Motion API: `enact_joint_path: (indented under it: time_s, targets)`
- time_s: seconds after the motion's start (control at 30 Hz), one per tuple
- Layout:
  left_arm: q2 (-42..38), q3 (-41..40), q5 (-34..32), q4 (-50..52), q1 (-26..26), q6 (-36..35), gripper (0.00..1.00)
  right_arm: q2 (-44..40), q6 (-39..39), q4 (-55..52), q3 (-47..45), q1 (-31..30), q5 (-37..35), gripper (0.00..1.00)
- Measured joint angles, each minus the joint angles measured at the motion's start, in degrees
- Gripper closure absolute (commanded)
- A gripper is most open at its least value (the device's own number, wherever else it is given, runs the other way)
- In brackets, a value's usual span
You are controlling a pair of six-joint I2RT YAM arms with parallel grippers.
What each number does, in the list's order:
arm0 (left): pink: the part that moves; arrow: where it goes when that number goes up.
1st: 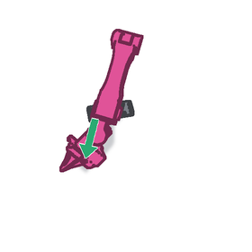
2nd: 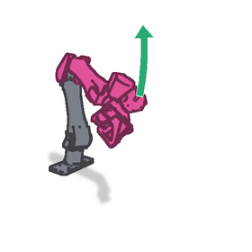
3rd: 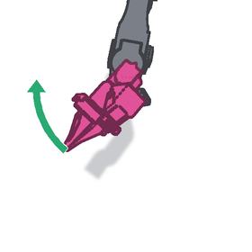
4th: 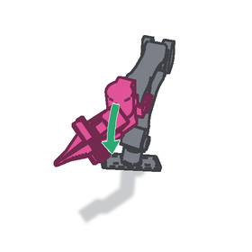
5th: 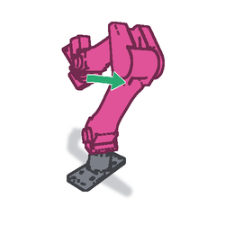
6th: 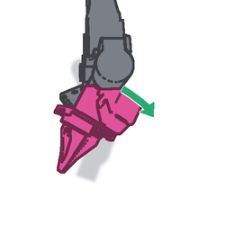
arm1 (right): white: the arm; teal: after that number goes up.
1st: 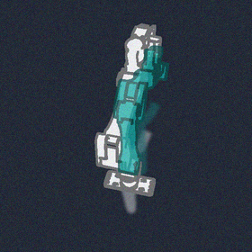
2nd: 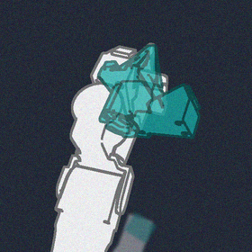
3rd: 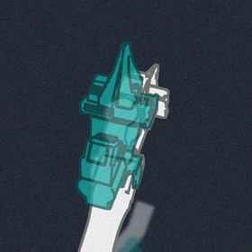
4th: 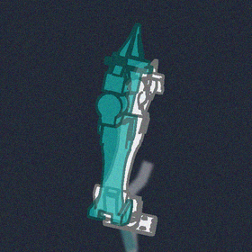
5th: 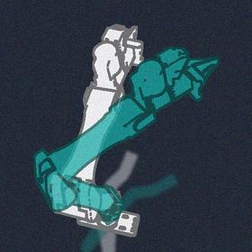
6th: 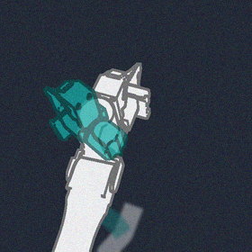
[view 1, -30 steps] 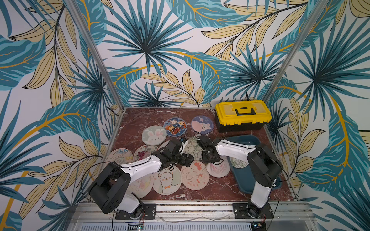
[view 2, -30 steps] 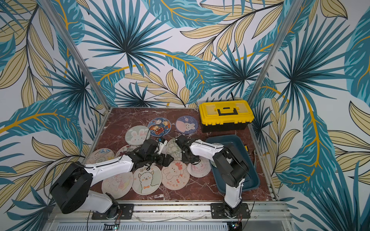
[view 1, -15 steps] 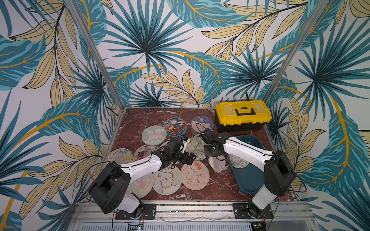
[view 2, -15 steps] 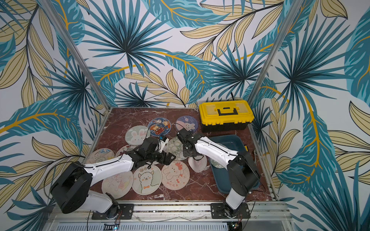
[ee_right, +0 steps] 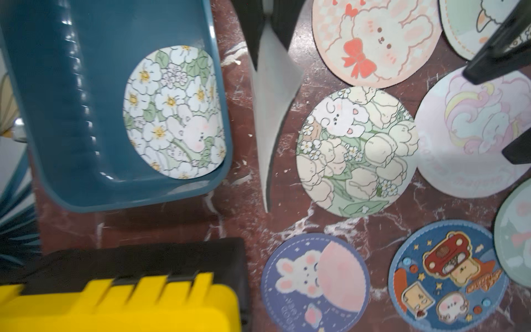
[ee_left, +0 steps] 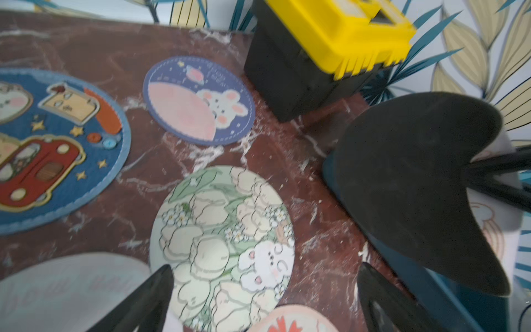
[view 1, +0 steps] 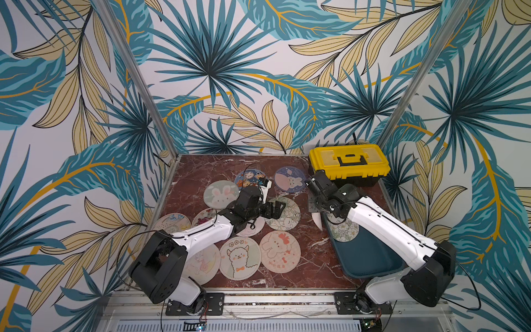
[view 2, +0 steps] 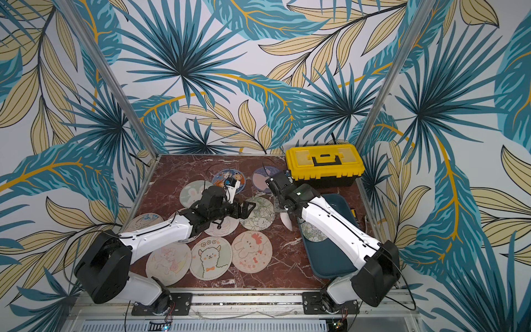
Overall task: Put the coasters into the storage box
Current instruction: Pick up the coaster from the center of the board, then place the coaster in the storage box.
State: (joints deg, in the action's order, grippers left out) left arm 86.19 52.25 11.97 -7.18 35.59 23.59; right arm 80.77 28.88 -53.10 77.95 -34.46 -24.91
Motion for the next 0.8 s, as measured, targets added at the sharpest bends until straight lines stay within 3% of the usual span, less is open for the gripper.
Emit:
enact_joint_path:
  time_s: [0.23, 0.8]
  targets:
    - [5.2, 4.3, 6.8, -2.0, -0.4, 0.0, 0.01, -7.0, -1.4, -4.5, 0.2, 5.5, -4.8, 1.0]
    - [7.6, 8.0, 7.7, -1.6, -0.4, -0.2, 0.01, -6.5, -0.5, -10.2, -11.2, 18.4, -12.8, 1.0]
